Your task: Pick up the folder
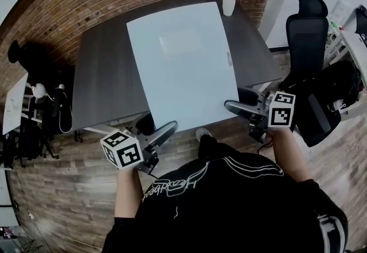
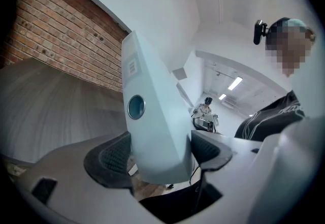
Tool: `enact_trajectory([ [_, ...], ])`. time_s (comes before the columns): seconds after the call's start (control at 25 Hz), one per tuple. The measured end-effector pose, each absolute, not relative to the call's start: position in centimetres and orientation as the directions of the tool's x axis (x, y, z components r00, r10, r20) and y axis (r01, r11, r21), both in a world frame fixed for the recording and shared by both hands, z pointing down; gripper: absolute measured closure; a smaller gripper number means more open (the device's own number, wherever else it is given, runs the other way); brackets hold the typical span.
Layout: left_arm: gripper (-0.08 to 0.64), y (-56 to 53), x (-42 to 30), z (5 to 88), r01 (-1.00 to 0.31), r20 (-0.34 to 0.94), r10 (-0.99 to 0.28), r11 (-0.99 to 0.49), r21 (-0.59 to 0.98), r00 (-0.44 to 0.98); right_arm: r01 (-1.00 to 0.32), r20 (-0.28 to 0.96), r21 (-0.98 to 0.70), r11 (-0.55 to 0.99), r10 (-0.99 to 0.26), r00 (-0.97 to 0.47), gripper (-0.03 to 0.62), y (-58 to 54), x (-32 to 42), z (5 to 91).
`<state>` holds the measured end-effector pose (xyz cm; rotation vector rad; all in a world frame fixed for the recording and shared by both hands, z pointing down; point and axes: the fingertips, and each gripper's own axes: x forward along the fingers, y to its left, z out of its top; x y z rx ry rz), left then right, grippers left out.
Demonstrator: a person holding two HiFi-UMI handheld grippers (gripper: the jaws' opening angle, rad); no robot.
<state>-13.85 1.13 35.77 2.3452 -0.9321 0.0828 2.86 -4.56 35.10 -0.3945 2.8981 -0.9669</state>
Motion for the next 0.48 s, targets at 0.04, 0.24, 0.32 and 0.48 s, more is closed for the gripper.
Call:
enact_trajectory([
  [0.04, 0.199, 1.14, -13.88, 35.79, -0.643, 0.269, -0.605, -0.567, 0.516, 0.749, -0.221, 0.024, -0.598, 0.770, -0.259, -0.966, 0.312, -4.58, 2.83, 35.14],
  [0.24, 0.199, 1.16, -14.06, 35.79, -0.648, 0.268, -0.612, -0.563, 0.513, 0.744, -0.217, 0.025, -0.599, 0.771, -0.253, -0.967, 0.311, -4.64, 2.57, 35.19],
  [0.32, 0.199, 1.02, -14.23, 35.88, -0.651, 0.269, -0.615, -0.563, 0.509, 0.742, -0.216, 0.027, -0.597, 0.773, -0.250, -0.968, 0.311, -4.81, 2.38, 35.33],
  [0.48, 0.199, 0.71, -14.40, 36.32, -0.653, 0.274, -0.615, -0.556, 0.515, 0.740, -0.214, 0.024, -0.604, 0.768, -0.251, -0.968, 0.311, -5.16, 2.20, 35.81],
])
